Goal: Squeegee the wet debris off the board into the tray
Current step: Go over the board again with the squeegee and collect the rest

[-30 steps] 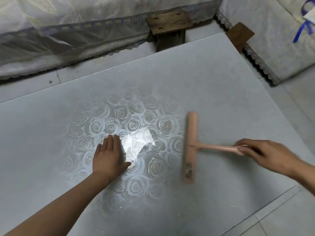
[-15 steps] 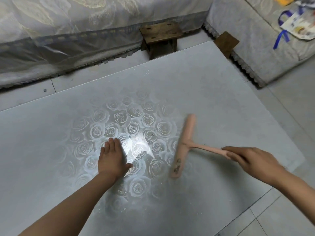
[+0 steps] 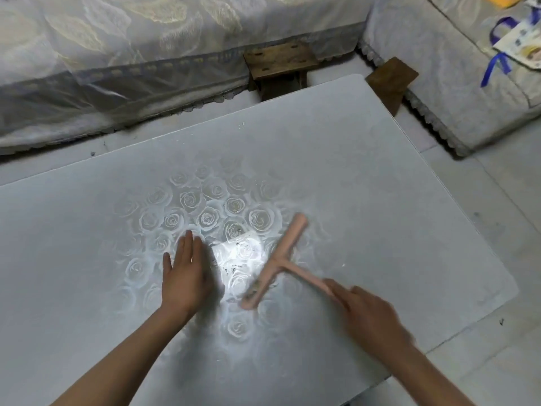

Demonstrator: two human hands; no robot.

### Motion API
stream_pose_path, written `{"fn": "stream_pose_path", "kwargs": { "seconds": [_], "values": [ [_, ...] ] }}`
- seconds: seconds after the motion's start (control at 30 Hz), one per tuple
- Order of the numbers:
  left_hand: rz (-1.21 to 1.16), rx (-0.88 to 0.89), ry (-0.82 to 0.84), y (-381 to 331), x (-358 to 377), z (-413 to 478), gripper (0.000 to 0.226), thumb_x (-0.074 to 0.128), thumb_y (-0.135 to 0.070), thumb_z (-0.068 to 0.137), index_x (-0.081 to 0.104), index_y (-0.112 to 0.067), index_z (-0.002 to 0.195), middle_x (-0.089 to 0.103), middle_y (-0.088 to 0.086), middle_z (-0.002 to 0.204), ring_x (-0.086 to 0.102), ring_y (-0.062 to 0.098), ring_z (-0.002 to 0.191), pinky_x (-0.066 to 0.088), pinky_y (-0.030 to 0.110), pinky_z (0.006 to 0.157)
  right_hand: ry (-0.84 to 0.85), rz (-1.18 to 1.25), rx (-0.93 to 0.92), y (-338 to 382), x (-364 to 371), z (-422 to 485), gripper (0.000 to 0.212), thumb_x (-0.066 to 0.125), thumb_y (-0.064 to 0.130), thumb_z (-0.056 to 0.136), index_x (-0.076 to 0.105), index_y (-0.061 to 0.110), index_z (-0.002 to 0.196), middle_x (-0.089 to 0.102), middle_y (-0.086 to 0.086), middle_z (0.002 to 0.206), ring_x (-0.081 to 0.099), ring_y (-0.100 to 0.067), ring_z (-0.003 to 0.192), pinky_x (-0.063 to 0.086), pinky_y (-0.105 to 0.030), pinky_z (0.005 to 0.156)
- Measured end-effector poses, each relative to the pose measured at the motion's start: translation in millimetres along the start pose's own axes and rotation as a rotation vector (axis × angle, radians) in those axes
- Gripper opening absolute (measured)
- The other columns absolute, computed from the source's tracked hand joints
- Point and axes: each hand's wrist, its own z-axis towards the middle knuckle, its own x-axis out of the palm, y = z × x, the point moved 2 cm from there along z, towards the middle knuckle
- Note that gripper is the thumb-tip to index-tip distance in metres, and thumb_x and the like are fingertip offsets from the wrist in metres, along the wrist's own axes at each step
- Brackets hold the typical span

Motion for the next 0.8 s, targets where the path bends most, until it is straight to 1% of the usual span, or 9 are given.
{"fn": "stream_pose_path", "kwargs": {
  "seconds": [0.1, 0.17, 0.27, 0.3, 0.37, 0.47, 0.63, 0.73, 0.8],
  "values": [
    [0.019, -0.084, 0.065, -28, 15, -18, 0.069, 0.042, -0.022, 0.095, 0.004, -0.012, 0.152, -0.009, 0.007, 0.16, -0.003, 0.022, 0.149, 0.007, 0.047, 0.118, -0.229, 0.024, -0.188, 4, -23, 16, 0.044, 0.085, 0.025, 0.066, 0.072, 0.028, 0.109, 0.059, 0.0, 0.06, 0.059, -0.02, 0.044, 0.044, -0.027, 0.038],
    [0.028, -0.119, 0.09, -47, 23, -32, 0.071, 0.042, -0.022, 0.095, 0.002, -0.015, 0.153, -0.011, 0.005, 0.16, -0.004, 0.021, 0.149, 0.005, 0.045, 0.119, -0.212, 0.043, -0.182, -36, -44, -2, 0.049, 0.09, 0.022, 0.058, 0.075, 0.026, 0.104, 0.056, 0.003, 0.055, 0.057, -0.018, 0.039, 0.041, -0.024, 0.034],
    [0.006, -0.166, 0.12, -84, 27, -49, 0.069, 0.041, -0.021, 0.095, 0.003, -0.015, 0.153, -0.009, 0.005, 0.161, -0.005, 0.02, 0.149, 0.004, 0.043, 0.119, -0.108, 0.022, -0.028, -141, -70, -45, 0.045, 0.057, 0.034, 0.09, 0.051, 0.039, 0.134, 0.066, 0.005, 0.079, 0.068, -0.01, 0.064, 0.051, -0.023, 0.053],
    [0.015, -0.179, 0.133, -97, 27, -53, 0.069, 0.04, -0.021, 0.095, 0.003, -0.014, 0.153, -0.008, 0.004, 0.161, -0.004, 0.02, 0.149, 0.005, 0.042, 0.119, -0.109, 0.025, -0.007, -174, -80, -61, 0.041, 0.042, 0.038, 0.091, 0.054, 0.039, 0.13, 0.069, 0.007, 0.079, 0.067, -0.006, 0.064, 0.05, -0.019, 0.053],
    [0.039, -0.177, 0.179, -117, 28, -57, 0.069, 0.04, -0.021, 0.095, 0.003, -0.014, 0.153, -0.004, 0.003, 0.161, 0.0, 0.019, 0.149, 0.008, 0.041, 0.119, 0.047, 0.041, 0.062, -211, -93, -87, 0.04, 0.035, 0.038, 0.08, 0.065, 0.041, 0.105, 0.064, 0.008, 0.06, 0.057, -0.003, 0.042, 0.04, -0.013, 0.038],
    [0.075, -0.165, 0.241, -136, 37, -60, 0.068, 0.039, -0.021, 0.094, 0.004, -0.014, 0.153, 0.003, 0.002, 0.161, 0.004, 0.018, 0.149, 0.011, 0.04, 0.119, -0.057, -0.043, -0.062, -224, -71, -95, 0.045, 0.038, 0.035, 0.066, 0.054, 0.037, 0.107, 0.043, -0.002, 0.043, 0.035, -0.007, 0.023, 0.023, -0.012, 0.031],
    [0.072, -0.2, 0.306, -147, 57, -69, 0.068, 0.045, -0.015, 0.089, 0.015, -0.013, 0.149, 0.018, 0.0, 0.157, 0.013, 0.016, 0.146, 0.013, 0.04, 0.118, 0.035, -0.038, -0.047, -156, -38, -46, 0.064, 0.069, 0.014, 0.072, 0.056, 0.049, 0.123, 0.061, -0.002, 0.071, 0.064, -0.019, 0.055, 0.046, -0.028, 0.043],
    [0.055, -0.225, 0.319, -146, 64, -74, 0.067, 0.045, -0.013, 0.087, 0.018, -0.014, 0.148, 0.019, -0.001, 0.156, 0.014, 0.015, 0.146, 0.014, 0.04, 0.118, 0.012, 0.052, -0.158, -104, -23, -12, 0.061, 0.052, 0.016, 0.09, 0.035, 0.041, 0.143, 0.062, -0.007, 0.096, 0.065, -0.028, 0.083, 0.047, -0.032, 0.062],
    [0.039, -0.234, 0.306, -143, 65, -77, 0.067, 0.044, -0.012, 0.088, 0.018, -0.014, 0.149, 0.016, -0.002, 0.157, 0.014, 0.014, 0.146, 0.015, 0.039, 0.118, -0.017, 0.0, -0.186, -98, -33, -3, 0.056, 0.052, 0.02, 0.093, 0.037, 0.04, 0.142, 0.062, -0.006, 0.094, 0.065, -0.026, 0.081, 0.045, -0.031, 0.06]
  ]
}}
